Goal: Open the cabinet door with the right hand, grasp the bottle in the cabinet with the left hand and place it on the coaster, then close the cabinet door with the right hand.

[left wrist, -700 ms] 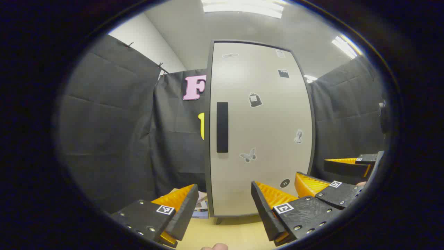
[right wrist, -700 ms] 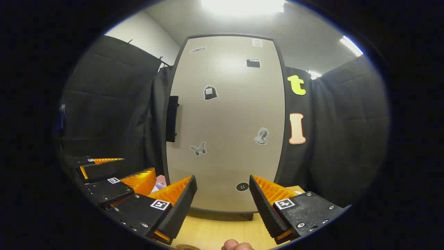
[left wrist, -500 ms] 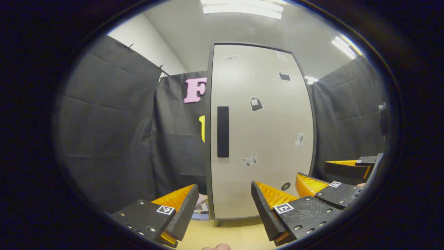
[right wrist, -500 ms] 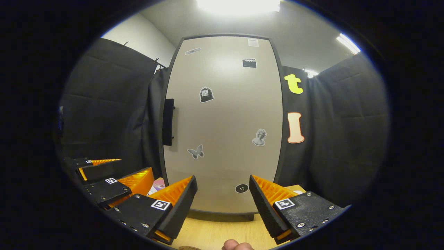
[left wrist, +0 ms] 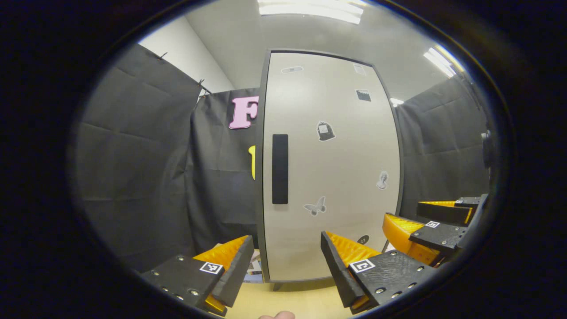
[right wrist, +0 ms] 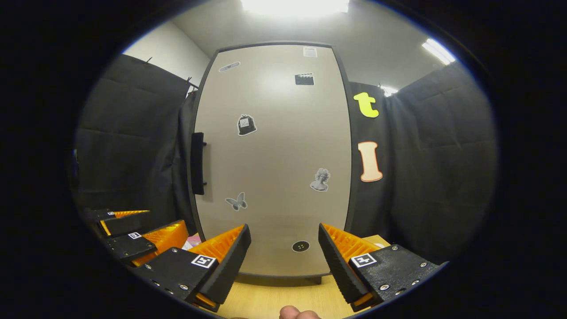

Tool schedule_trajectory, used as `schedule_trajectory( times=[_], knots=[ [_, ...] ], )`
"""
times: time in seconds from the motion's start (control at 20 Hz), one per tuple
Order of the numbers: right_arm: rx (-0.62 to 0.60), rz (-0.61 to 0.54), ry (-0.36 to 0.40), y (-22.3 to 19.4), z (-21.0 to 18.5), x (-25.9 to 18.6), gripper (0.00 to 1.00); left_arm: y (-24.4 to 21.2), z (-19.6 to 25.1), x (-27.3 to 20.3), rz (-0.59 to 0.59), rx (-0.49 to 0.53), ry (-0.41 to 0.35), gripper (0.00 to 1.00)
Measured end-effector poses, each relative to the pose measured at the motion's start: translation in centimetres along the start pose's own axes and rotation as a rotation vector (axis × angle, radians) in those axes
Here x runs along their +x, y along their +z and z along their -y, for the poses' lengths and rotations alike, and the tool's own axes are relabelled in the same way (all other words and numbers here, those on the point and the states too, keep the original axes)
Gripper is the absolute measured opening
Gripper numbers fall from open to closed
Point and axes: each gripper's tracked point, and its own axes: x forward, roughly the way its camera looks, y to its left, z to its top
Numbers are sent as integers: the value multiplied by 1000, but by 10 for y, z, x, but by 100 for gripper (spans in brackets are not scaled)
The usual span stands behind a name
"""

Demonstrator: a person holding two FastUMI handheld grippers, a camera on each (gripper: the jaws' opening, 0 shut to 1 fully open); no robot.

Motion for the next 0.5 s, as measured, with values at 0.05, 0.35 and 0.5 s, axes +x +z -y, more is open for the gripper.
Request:
schedule_trajectory(
  times=[0.05, 0.35, 0.5],
  knots=[
    [-3, -1, 2, 1, -1, 2, 95, 1, 0, 2, -5, 12, 1, 87],
    [-17, 19, 8, 12, -4, -1, 95, 5, 0, 11, -10, 36, 9, 91],
    [-18, 9, 8, 11, -5, 2, 95, 4, 0, 14, -15, 13, 13, 92]
  ],
)
